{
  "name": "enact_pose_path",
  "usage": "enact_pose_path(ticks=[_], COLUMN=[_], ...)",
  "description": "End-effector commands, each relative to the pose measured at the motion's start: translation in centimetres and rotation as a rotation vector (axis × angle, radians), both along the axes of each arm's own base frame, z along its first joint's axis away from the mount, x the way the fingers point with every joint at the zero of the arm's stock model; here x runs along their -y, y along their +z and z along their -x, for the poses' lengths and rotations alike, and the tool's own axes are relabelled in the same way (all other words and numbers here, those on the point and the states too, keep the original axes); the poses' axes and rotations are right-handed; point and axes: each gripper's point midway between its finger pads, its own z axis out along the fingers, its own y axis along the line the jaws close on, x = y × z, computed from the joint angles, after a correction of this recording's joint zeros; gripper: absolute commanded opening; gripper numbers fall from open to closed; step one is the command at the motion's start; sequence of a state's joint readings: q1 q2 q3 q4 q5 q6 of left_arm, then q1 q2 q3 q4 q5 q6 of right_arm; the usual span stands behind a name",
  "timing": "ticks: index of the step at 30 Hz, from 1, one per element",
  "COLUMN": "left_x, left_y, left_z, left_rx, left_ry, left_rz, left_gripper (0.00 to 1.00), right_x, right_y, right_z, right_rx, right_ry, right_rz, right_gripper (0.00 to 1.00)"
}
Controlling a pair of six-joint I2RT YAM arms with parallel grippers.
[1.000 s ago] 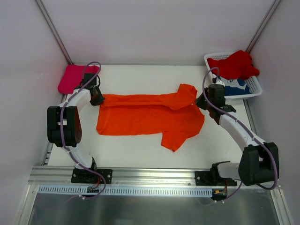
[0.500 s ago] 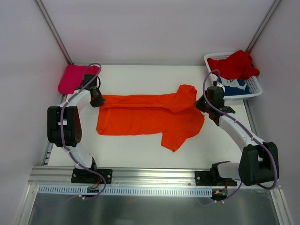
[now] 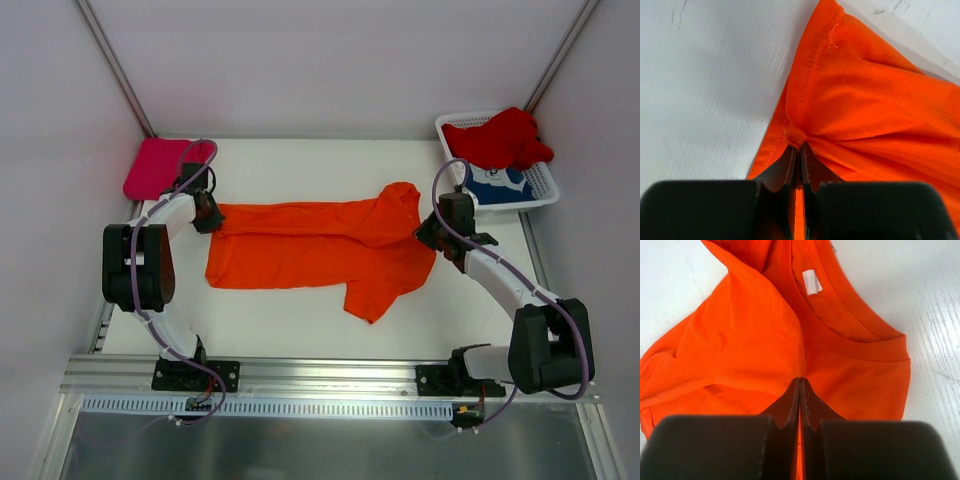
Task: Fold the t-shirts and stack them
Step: Fold the tshirt
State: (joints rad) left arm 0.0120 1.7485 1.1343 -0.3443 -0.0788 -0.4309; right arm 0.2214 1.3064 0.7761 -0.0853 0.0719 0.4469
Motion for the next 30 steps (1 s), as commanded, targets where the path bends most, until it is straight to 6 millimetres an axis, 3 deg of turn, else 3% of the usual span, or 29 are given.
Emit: enact_pose_path(ticks=[1, 7, 9, 10, 11, 13, 14, 17, 22, 28, 30], left_x=[0.5, 0.3, 0.3, 0.2, 0.1, 0.0, 0.0, -0.2, -0.3, -0.4, 0.7], left_y=[-0.2, -0.4, -0.4, -0.4, -0.4, -0.4, -0.2, 0.1, 0.4, 2.1, 2.8], left_z=[0.0, -0.1, -0.2, -0.2, -0.2, -0.2, -0.2, -0.3, -0.1, 0.6, 1.0], left_rx=[-0.002, -0.007, -0.009, -0.009, -0.009, -0.008, -0.004, 0.005, 0.009, 0.047, 0.058], left_ry=[-0.002, -0.002, -0.004, -0.004, -0.001, 0.000, -0.002, 0.002, 0.006, 0.013, -0.015], left_rz=[0.014, 0.006, 0.001, 0.000, -0.005, -0.010, -0.012, -0.025, -0.029, -0.030, -0.028], left_gripper=[0.00, 0.01, 0.12, 0.20, 0.36, 0.48, 0.60, 0.65, 0.65, 0.64, 0.64], right_x=[0.0, -0.1, -0.1, 0.0, 0.0, 0.0, 0.2, 0.3, 0.2, -1.1, -1.9], right_y=[0.2, -0.3, -0.3, -0.4, -0.3, -0.3, -0.3, 0.0, 0.4, 1.6, 2.0], right_z=[-0.2, -0.2, -0.2, -0.2, -0.3, -0.3, -0.3, -0.3, -0.3, -0.3, 0.0], right_rx=[0.020, 0.002, -0.007, -0.014, -0.012, -0.014, -0.013, -0.005, 0.000, 0.021, 0.019], right_ry=[-0.028, -0.033, -0.038, -0.040, -0.041, -0.042, -0.047, -0.051, -0.037, 0.034, 0.070], right_rz=[-0.017, -0.023, -0.019, -0.017, -0.017, -0.013, -0.009, -0.005, 0.007, 0.043, 0.069], right_gripper=[0.00, 0.00, 0.16, 0.34, 0.41, 0.58, 0.60, 0.60, 0.60, 0.58, 0.58])
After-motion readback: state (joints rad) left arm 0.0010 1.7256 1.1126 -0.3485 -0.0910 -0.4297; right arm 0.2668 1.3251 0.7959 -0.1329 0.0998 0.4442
